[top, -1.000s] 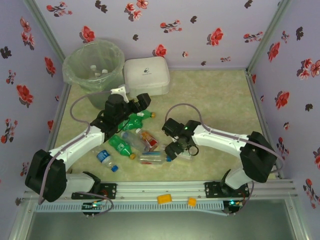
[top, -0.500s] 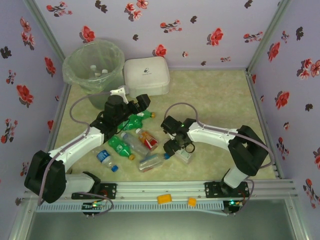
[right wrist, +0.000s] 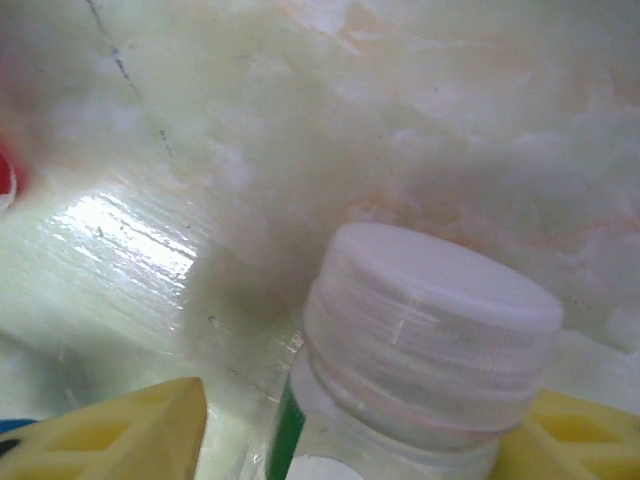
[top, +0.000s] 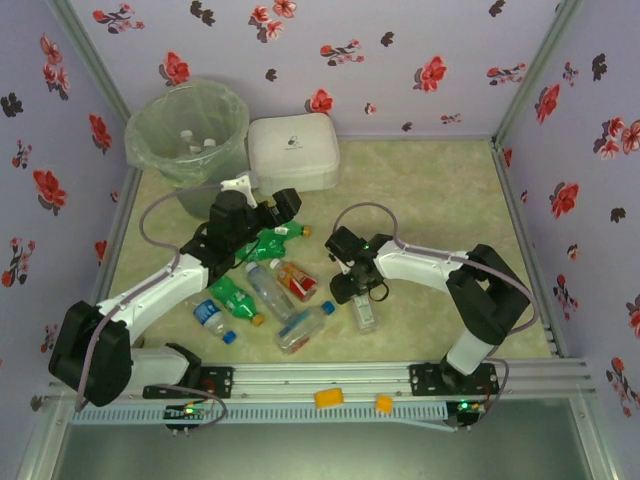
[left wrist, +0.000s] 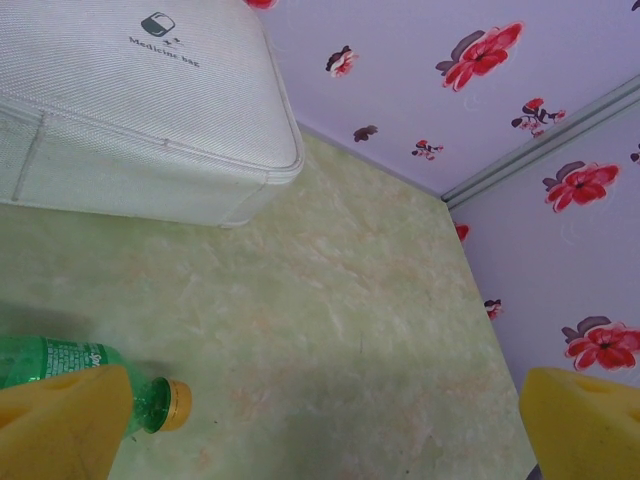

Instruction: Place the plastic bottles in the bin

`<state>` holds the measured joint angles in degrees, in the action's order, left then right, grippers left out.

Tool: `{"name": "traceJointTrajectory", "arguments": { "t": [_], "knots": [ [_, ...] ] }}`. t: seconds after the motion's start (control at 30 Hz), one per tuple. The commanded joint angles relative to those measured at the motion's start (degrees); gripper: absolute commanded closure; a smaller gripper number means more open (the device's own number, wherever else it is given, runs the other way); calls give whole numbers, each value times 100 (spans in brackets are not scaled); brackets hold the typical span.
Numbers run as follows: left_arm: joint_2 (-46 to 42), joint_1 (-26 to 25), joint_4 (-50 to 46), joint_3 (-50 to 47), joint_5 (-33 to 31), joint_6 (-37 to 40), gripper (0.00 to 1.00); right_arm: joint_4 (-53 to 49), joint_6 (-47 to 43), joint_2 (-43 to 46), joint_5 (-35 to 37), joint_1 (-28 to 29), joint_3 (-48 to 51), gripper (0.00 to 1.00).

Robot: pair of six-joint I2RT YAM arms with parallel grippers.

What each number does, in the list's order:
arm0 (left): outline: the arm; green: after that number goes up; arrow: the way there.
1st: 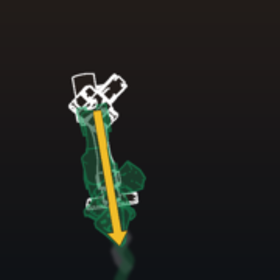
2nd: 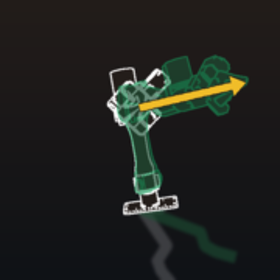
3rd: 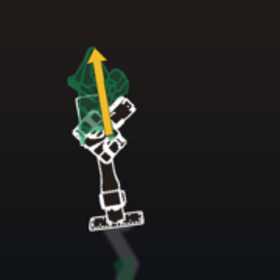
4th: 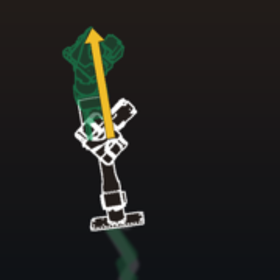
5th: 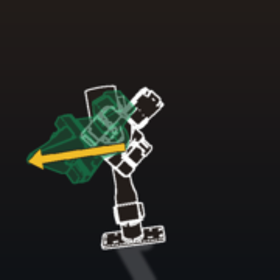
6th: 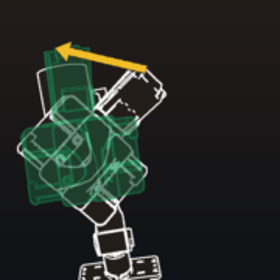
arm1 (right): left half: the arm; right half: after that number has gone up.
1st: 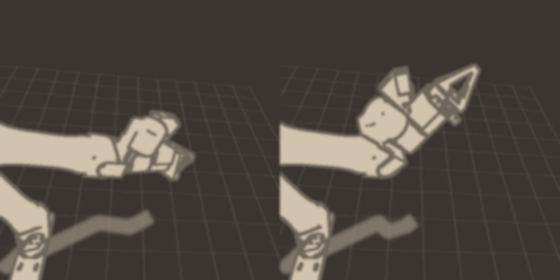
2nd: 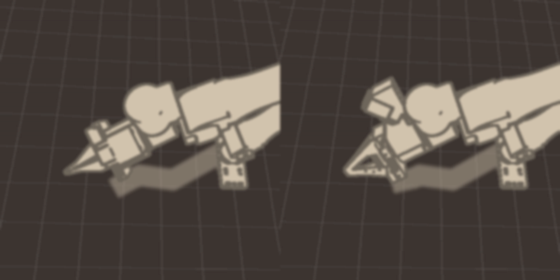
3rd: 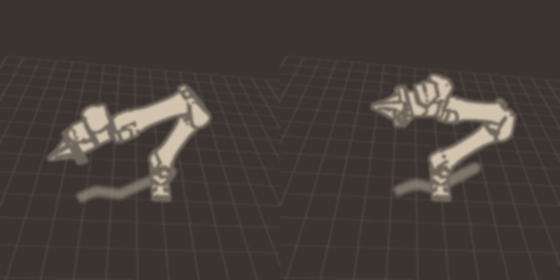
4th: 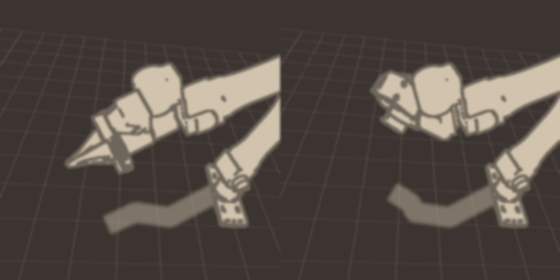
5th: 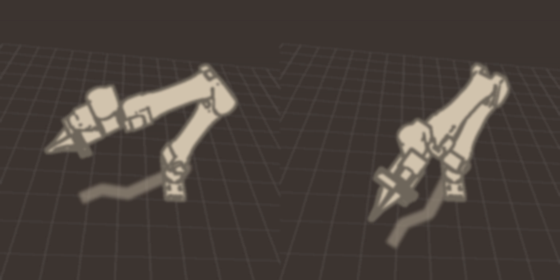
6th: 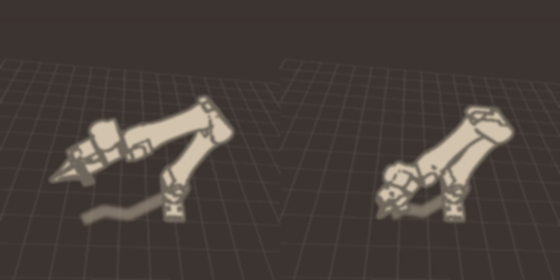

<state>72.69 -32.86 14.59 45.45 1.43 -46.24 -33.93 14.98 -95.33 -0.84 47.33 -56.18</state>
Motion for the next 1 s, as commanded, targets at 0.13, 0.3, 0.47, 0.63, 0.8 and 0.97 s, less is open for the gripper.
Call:
{"name": "traceJointTrajectory", "arguments": {
  "t": [0.13, 0.3, 0.47, 0.63, 0.8, 0.97],
  "knots": [
    [-46, -54, 132, -58, -123, -35, 0, 258, 375, 165, -275, -125, 73, 48],
    [-70, -69, 162, -64, -50, 50, 0, 520, 635, 765, -393, -414, 112, 54],
    [10, -153, 393, 9, 284, 285, 0, 1232, 1216, 1604, -550, -954, 224, 58],
    [191, -303, 668, 126, 758, 517, 0, 2449, 1816, 2086, -1036, -1636, 327, 61],
    [365, -529, 949, 192, 1366, 731, 0, 3231, 2457, 2101, -1509, -2264, 239, 62],
    [820, -907, 1270, 365, 2280, 711, 0, 3668, 2877, 1923, -1839, -2509, 143, 63]
  ]
}}
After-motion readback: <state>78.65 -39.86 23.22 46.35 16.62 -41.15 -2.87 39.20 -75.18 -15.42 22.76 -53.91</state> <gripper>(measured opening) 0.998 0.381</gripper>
